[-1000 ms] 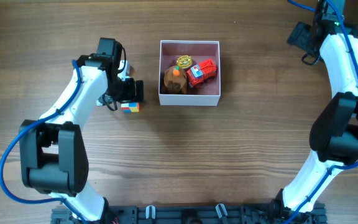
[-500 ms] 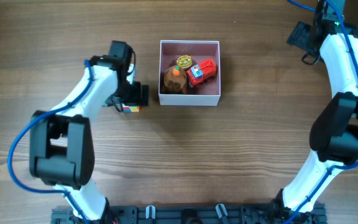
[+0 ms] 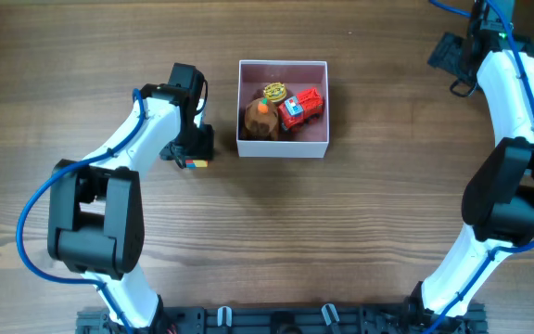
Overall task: Pack container
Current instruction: 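Reach the left gripper to the Rubik's cube and grasp it, then carry the Rubik's cube into the box and release it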
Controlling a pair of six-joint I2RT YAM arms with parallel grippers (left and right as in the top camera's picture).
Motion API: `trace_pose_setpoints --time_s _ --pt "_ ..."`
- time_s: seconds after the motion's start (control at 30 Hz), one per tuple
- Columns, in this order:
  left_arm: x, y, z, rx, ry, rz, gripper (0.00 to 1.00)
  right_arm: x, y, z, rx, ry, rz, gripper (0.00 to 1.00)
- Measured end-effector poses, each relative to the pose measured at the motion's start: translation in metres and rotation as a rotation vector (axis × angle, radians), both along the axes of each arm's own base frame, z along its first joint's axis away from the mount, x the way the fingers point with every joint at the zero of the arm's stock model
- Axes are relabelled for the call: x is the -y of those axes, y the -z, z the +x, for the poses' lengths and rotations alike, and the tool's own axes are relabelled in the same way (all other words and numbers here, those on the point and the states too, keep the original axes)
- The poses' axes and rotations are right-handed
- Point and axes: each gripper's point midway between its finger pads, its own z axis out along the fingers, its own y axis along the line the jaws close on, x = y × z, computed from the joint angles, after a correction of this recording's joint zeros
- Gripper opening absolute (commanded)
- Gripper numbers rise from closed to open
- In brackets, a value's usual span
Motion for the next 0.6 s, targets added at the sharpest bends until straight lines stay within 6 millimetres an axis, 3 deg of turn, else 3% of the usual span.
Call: trace_pose_setpoints --time_s 0.1,0.33,0.43,0.5,0.6 --pt "0.000 0.000 0.002 0.009 0.001 0.001 0.40 0.000 0.000 0.000 0.000 0.000 0.000 1.00" --pt "0.001 -0.003 0.006 0.021 -0.002 -0.002 0.42 0.000 0.000 0.000 0.000 0.000 0.000 1.00" --pt "0.006 -0.032 0.032 0.088 -0.002 -0.014 0.43 0.000 0.000 0.000 0.000 0.000 0.000 1.00" --pt "0.012 -0.079 0.068 0.212 -0.004 -0.031 0.43 0.000 0.000 0.000 0.000 0.000 0.000 1.00" --pt "0.019 -0.142 0.100 0.352 -0.005 -0.055 0.45 0.000 0.000 0.000 0.001 0.000 0.000 1.00"
